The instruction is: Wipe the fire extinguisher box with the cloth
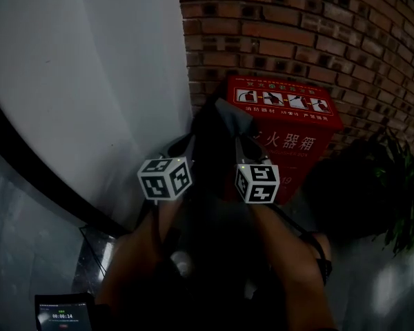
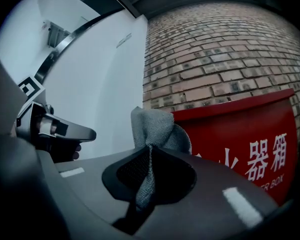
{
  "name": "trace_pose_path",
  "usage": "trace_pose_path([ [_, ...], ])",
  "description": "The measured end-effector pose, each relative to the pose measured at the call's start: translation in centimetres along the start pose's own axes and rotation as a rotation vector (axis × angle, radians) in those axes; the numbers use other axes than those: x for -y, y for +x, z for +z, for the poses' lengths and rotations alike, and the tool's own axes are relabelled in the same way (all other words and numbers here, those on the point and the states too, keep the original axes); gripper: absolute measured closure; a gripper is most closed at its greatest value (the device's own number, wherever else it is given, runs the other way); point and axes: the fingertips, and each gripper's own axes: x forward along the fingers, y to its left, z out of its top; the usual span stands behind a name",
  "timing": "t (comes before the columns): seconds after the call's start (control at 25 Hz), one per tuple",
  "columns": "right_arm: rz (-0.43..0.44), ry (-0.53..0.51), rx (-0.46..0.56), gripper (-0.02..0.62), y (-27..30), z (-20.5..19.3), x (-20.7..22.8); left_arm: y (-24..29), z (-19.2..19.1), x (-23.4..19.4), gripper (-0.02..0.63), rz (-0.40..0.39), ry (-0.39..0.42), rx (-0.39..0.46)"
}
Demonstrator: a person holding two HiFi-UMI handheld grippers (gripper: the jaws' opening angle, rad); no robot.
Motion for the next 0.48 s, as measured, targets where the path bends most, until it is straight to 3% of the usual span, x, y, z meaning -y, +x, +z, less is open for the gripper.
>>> trace_pose_path([
  [0.2, -0.031, -0.002, -0.023, 0.565, 0.0, 0.1, 1.0, 0.4, 1.0, 0.2, 0.607, 0.004, 0.072, -0.02],
  [0.48, -0.122, 0.029, 0.004, 0.566, -2.5, 0.6, 6.5, 2.1, 1.9, 1.8, 0.607, -0.004, 0.16, 0.001],
])
